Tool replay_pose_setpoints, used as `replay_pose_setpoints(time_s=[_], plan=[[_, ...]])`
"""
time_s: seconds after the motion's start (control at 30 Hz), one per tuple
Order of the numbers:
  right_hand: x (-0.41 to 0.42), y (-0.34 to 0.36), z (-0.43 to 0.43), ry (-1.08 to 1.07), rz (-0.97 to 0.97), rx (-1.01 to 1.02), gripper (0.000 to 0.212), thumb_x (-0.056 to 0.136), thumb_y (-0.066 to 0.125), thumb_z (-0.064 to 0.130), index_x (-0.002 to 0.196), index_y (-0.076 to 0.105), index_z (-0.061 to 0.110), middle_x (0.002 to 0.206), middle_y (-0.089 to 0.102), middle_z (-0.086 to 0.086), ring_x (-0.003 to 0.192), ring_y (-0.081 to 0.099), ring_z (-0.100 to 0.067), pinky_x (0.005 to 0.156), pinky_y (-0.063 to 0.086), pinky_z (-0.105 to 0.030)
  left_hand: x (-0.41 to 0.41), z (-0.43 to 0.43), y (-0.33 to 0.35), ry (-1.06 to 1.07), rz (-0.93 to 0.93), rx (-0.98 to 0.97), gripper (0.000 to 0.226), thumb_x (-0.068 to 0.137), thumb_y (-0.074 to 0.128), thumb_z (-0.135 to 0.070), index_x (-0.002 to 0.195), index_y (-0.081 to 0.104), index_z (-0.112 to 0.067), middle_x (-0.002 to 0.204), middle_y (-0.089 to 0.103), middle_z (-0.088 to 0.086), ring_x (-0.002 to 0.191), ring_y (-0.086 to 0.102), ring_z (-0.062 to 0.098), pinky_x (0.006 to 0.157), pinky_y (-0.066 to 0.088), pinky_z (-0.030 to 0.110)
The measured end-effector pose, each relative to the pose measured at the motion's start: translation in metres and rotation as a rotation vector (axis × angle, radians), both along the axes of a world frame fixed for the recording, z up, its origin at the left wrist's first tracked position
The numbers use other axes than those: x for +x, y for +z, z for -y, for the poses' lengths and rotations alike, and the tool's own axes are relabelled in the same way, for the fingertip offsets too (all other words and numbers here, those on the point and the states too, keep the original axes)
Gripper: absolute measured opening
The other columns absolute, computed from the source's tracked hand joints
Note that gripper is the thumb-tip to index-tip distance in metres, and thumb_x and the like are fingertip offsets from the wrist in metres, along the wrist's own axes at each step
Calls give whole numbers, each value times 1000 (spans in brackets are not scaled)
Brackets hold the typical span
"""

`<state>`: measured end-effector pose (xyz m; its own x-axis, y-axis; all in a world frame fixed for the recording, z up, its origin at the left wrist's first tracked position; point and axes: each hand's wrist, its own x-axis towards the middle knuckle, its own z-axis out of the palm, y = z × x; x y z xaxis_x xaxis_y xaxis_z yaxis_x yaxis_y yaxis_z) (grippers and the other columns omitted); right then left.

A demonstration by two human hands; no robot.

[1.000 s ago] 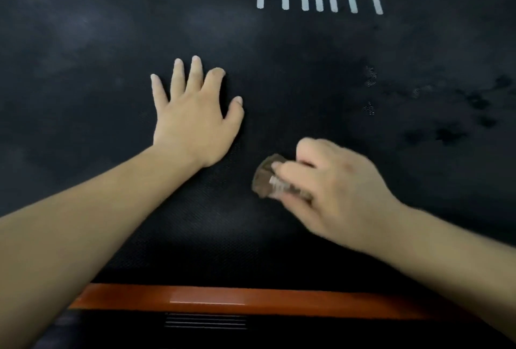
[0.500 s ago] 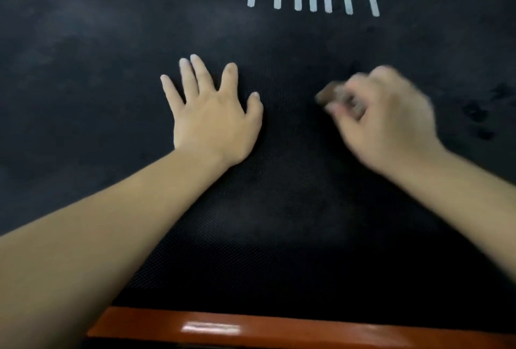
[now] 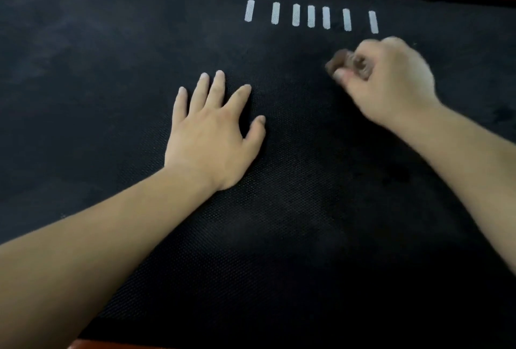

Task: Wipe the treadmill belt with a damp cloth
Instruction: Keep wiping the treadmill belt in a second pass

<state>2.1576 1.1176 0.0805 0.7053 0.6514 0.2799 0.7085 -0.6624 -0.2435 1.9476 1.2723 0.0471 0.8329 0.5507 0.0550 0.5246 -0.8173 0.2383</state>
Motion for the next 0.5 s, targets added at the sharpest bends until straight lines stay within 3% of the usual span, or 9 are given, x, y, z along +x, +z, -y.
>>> replay_pose_setpoints(time_s=[0.07,0.17,0.33,0.4,0.47,0.5], plan=[[-5,-5,-7,-1,-16,47,26,89,66,45,92,60,20,92,49,-4,87,56,-29,67,39,-33,1,-1,1,6,3,1,69,96,19,-65,157,28,-36,170,14,6,157,2,24,127,-1,48],[-40,-16,-10,337,-34,37,25,86,69,44,90,63,19,86,50,0,77,51,-21,63,42,-32,0,0,1,10,-4,6,69,95,19,-65,157,27,-37,170,13,6,157,2,24,127,-1,48],[19,-1,-36,-37,13,16,28,91,62,47,96,60,20,96,52,-8,92,57,-33,70,41,-36,1,0,-1,7,5,18,68,96,19,-65,156,28,-36,170,15,7,157,3,24,127,0,49],[-5,-7,-42,119,59,5,27,90,62,46,96,61,20,96,53,-7,88,55,-29,69,44,-36,1,0,0,10,2,25,69,95,18,-65,157,28,-36,170,15,7,157,3,24,127,1,49],[-26,-13,-40,323,-13,-4,26,89,64,47,89,59,21,87,49,-1,78,49,-21,65,41,-34,1,0,0,9,1,32,69,95,17,-65,157,28,-36,169,15,8,157,4,25,127,2,50],[-18,-10,-41,311,-11,-12,26,88,64,48,87,58,23,86,48,2,78,48,-20,65,39,-33,2,0,0,7,4,32,69,95,17,-65,157,29,-35,169,16,8,157,4,25,127,2,50]])
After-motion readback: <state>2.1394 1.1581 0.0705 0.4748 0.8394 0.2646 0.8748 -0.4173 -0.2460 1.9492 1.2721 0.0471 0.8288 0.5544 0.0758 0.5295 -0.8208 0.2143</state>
